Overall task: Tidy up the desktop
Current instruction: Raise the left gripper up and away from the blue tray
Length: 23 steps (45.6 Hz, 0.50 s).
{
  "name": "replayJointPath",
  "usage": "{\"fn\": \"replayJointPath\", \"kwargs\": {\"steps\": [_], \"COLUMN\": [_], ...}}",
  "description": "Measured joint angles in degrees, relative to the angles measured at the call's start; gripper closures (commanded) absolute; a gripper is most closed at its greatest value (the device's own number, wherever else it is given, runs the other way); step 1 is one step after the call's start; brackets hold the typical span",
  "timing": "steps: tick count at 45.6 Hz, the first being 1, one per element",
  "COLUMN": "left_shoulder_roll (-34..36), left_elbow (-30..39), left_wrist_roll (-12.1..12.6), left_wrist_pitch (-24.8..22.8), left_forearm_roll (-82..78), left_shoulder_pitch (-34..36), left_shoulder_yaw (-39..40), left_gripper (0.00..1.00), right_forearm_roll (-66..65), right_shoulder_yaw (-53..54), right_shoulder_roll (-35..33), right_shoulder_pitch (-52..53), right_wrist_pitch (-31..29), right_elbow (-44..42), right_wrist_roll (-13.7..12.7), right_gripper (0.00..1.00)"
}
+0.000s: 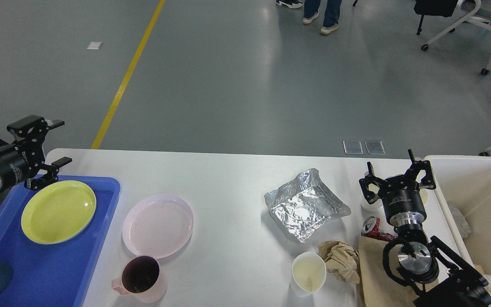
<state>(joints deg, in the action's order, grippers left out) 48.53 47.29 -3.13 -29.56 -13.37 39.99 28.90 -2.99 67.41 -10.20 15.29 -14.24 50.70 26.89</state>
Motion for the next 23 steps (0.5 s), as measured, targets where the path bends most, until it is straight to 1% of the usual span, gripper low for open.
{"fn": "replayJointPath", "kwargs": {"steps": [4,7,10,12,18,23], "left_shoulder_roll": [2.59,3.73,4.27,4.35,2.38,-1.02], "left_elbow": [0.17,0.26,0.32,0.40,1.61,5.75], "left_wrist_roll": [0.03,-0.02,-0.10,-0.10,0.37,0.77], "left_wrist_pitch": [-1.00,-2.81,-4.97,-6.29,-8.72,-9.00], "left_forearm_roll": [0.02,0.02,0.02,0.02,0.02,-0.13], "left_shoulder_pitch": [9.70,17.49,25.53,30.37,44.06,55.53], "left_shoulder_yaw": [-15.45,-27.51,-38.10,-43.75,-60.89,-76.57], "left_gripper": [0.03,0.03,0.03,0.03,0.03,0.03], "right_forearm_roll": [-0.01,-0.01,0.00,0.00,0.00,0.00], "right_shoulder_yaw": [0.00,0.00,0.00,0.00,0.00,0.00], "right_shoulder_roll": [0.00,0.00,0.00,0.00,0.00,0.00], "right_shoulder_pitch": [0.00,0.00,0.00,0.00,0.00,0.00], "right_wrist_pitch": [0.00,0.00,0.00,0.00,0.00,0.00], "right_elbow": [0.00,0.00,0.00,0.00,0.00,0.00], "right_wrist_roll": [0.00,0.00,0.00,0.00,0.00,0.00], "right_gripper": [0.00,0.00,0.00,0.00,0.00,0.00]}}
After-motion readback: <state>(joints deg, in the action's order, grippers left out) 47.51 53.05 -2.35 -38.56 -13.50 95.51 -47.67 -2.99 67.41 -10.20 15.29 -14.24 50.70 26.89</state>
